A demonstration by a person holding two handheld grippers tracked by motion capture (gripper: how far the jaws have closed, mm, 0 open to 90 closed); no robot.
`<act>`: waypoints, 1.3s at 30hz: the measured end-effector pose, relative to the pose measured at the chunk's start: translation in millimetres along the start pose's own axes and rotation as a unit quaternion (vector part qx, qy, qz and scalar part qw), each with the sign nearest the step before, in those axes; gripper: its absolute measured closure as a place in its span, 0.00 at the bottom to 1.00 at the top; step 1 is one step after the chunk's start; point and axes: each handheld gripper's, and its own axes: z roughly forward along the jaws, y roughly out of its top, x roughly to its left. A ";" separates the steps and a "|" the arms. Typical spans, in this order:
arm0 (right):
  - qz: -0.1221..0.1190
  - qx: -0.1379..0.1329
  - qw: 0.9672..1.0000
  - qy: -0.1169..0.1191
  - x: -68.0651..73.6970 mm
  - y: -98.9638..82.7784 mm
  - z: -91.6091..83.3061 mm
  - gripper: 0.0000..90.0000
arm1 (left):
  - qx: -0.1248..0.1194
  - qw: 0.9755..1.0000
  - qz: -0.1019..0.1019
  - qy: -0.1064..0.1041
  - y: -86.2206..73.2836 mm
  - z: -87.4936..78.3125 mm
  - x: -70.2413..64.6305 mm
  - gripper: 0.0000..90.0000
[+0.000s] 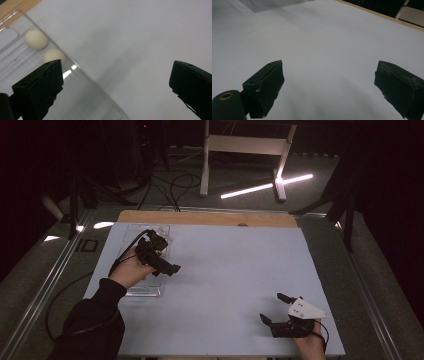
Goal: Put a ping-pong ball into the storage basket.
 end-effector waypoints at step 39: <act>0.005 -0.002 1.000 0.000 -1.9 -0.5 -0.9 0.10 | -0.063 0.994 0.073 -0.060 20.5 30.8 -69.4 0.01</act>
